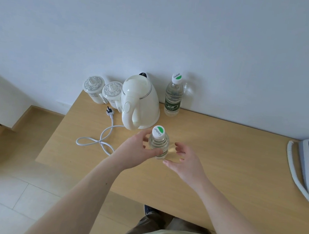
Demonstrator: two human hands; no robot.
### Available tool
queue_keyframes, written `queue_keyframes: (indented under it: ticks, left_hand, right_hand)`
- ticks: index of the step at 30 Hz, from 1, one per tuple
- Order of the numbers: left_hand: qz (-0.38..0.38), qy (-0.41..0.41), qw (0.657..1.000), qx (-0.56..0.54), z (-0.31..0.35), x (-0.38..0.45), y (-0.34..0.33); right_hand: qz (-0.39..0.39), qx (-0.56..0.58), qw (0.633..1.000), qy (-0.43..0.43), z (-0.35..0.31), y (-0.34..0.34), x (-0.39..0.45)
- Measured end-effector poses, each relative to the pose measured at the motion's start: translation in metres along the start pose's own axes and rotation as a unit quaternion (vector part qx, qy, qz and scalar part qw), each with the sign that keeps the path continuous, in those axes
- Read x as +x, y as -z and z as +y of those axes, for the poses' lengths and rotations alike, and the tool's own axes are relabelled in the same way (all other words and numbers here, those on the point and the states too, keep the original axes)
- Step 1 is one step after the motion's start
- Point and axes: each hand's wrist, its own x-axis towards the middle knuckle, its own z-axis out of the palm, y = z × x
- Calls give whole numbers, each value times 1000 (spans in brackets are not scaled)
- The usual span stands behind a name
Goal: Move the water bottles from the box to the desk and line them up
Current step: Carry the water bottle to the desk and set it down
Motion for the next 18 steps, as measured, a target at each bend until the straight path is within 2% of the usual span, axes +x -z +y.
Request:
queue_keyframes:
  ticks: [4,7,12,18]
  left_hand:
    - [-42,85,994,51,-16,-1,-5]
    - [-58,112,991,49,-27,0,-9]
    - [-99,106,987,64,-36,1,-19]
    - [-128,77,984,94,-30,-1,-43]
  right_hand:
    - [5,0,1000,-7,1,-1,-6]
    - [6,-2,1000,-23,5,-2,-11]
    - [15,-16,998,-51,11,2,-25]
    - [-10,-28,996,-78,25,13,-45]
